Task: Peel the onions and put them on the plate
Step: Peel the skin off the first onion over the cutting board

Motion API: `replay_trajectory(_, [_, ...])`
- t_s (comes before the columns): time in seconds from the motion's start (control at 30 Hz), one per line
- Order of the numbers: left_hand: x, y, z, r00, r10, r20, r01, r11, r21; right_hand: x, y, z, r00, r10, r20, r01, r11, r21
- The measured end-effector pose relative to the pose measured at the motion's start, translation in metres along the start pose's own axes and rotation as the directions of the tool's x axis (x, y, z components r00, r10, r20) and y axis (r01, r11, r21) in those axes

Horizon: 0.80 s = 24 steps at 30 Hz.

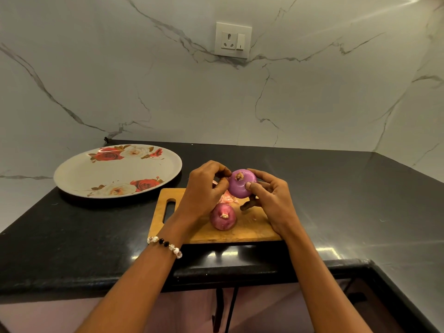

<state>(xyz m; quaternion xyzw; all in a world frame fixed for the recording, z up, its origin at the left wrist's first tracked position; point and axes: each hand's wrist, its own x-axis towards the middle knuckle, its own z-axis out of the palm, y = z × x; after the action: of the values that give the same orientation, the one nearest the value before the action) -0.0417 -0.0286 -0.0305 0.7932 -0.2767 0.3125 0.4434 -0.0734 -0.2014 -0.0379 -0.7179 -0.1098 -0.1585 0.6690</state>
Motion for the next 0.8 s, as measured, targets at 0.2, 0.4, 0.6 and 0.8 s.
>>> replay_trajectory(0.2, [-0.0011, 0.0059, -0.0022, 0.999, 0.033, -0.021, -0.034, 0.998, -0.061, 0.0024, 0.0027, 0.0013, 1.0, -0.001, 0.005, 0.002, 1.0, -0.022])
replay_trajectory(0.4, [-0.0007, 0.0058, -0.0024, 0.998, -0.007, -0.064, 0.003, 0.998, -0.066, 0.0043, 0.0037, 0.0041, 0.999, -0.037, 0.032, 0.039, 0.996, -0.079])
replay_trajectory(0.6, [0.0018, 0.0006, 0.0007, 0.998, 0.063, -0.006, -0.062, 0.997, 0.036, 0.0049, 0.0032, 0.0053, 0.999, -0.038, 0.033, 0.04, 0.996, -0.077])
replay_trajectory(0.8, [0.0028, -0.0003, 0.0026, 0.996, 0.065, 0.054, -0.069, 0.995, 0.073, 0.0055, 0.004, 0.0044, 1.0, -0.018, 0.023, 0.02, 0.997, -0.08])
